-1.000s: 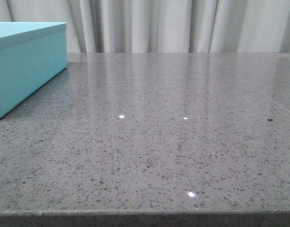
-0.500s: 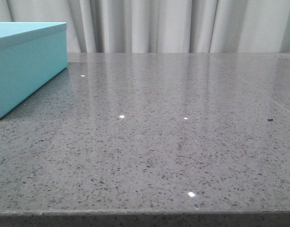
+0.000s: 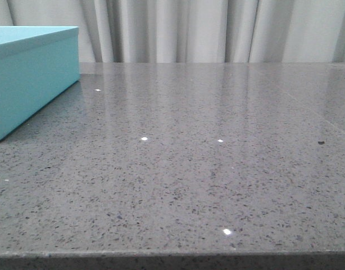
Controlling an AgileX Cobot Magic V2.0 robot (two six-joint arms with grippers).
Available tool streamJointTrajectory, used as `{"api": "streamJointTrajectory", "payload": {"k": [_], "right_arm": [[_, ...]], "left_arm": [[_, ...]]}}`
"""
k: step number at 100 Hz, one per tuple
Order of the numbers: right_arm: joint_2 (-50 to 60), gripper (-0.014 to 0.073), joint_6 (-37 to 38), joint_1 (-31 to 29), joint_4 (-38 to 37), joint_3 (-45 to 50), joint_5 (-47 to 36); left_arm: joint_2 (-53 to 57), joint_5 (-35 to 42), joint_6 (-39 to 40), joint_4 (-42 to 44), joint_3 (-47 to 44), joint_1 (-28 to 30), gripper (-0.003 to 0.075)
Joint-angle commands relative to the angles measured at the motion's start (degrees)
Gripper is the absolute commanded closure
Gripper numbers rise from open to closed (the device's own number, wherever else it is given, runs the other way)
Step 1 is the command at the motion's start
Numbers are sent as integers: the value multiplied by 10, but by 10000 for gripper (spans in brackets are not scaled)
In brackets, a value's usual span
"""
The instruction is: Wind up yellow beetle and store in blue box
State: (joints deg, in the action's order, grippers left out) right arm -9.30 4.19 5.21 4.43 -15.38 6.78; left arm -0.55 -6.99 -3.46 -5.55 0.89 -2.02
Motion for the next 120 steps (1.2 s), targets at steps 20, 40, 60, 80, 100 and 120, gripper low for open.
{"api": "streamJointTrajectory", "payload": {"k": [20,40,60,80,100,120], "right_arm": [[-6,661,-4,1,-5,-14,-46],[-6,661,-4,1,-5,-14,-46],[-6,661,-4,1,-5,-14,-46],[-6,661,-4,1,-5,-14,-46],[-6,661,-4,1,-5,-14,-46],[-6,661,-4,1,-5,-14,-46]], "left_arm": [[28,51,6,9,-21,33,739],[28,52,6,6,-21,33,739],[28,52,6,6,-21,33,739],[28,52,6,6,-21,33,739],[28,52,6,6,-21,33,739],[28,52,6,6,-21,33,739]]}}
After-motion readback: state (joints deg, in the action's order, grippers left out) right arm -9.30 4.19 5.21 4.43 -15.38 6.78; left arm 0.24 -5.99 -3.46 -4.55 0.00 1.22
